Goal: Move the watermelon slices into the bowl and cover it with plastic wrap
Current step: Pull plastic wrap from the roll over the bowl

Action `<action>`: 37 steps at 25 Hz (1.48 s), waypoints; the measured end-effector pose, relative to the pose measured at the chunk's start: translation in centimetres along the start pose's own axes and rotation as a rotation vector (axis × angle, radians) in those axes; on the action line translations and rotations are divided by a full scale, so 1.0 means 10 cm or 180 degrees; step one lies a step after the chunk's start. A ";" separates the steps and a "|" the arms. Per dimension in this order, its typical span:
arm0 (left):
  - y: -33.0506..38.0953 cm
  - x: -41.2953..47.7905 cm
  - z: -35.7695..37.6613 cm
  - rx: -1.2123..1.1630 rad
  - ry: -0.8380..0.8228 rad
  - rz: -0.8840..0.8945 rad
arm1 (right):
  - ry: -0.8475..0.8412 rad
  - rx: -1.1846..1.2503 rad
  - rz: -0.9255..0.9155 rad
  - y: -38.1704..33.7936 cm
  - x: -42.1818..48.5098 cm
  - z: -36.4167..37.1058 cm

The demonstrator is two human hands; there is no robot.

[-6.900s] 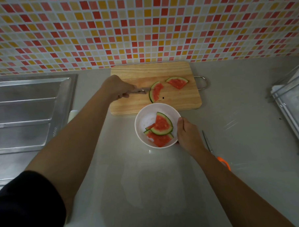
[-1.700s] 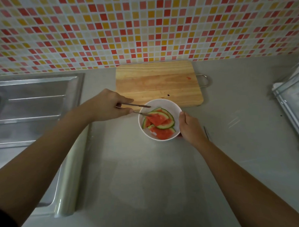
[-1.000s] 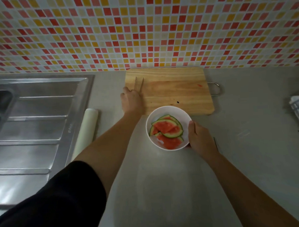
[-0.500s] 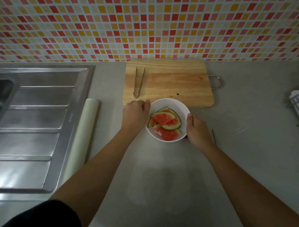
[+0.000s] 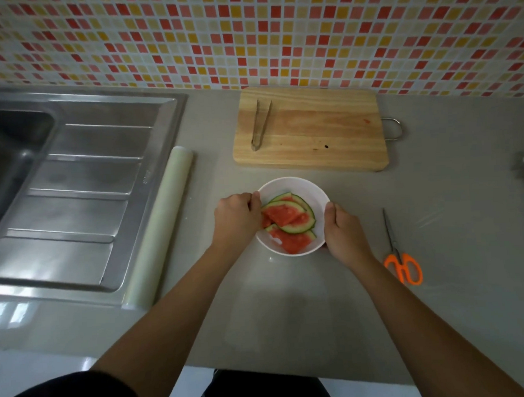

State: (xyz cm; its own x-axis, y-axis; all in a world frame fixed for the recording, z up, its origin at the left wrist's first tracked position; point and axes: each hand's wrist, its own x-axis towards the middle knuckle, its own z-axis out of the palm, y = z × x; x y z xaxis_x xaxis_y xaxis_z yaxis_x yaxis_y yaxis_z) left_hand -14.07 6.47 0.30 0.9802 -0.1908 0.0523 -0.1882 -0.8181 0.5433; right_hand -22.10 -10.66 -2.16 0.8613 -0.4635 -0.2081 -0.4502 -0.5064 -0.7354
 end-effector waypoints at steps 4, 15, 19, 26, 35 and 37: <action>0.01 -0.06 -0.02 -0.0183 -0.0114 -0.0063 | -0.0039 -0.0175 0.0007 -0.01 -0.02 -0.04; -0.97 -0.24 -0.86 -0.0078 0.0588 -0.0639 | 0.0193 -0.0240 -0.1680 -1.30 0.04 0.56; -1.29 -0.33 -0.90 0.0104 0.0456 -0.0583 | -0.0462 -0.0323 -0.0990 -1.65 0.10 1.18; -1.45 -0.31 -0.73 -0.0011 -0.0060 -0.0972 | -0.0885 -0.0868 -0.0283 -1.67 0.27 1.63; -1.16 -0.21 -1.02 -0.0482 0.0245 -0.0278 | -0.0375 0.1242 0.0237 -1.99 0.36 1.17; -1.00 -0.21 -1.06 -0.0543 0.0237 -0.0086 | -0.0171 0.1365 0.0135 -2.05 0.37 0.96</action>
State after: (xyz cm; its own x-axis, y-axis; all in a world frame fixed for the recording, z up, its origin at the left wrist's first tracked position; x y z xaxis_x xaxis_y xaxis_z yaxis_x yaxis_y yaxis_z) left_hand -13.55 20.81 3.58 0.9878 -0.1240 0.0941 -0.1548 -0.7173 0.6793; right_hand -7.44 5.00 5.90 0.8603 -0.4332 -0.2687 -0.3566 -0.1347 -0.9245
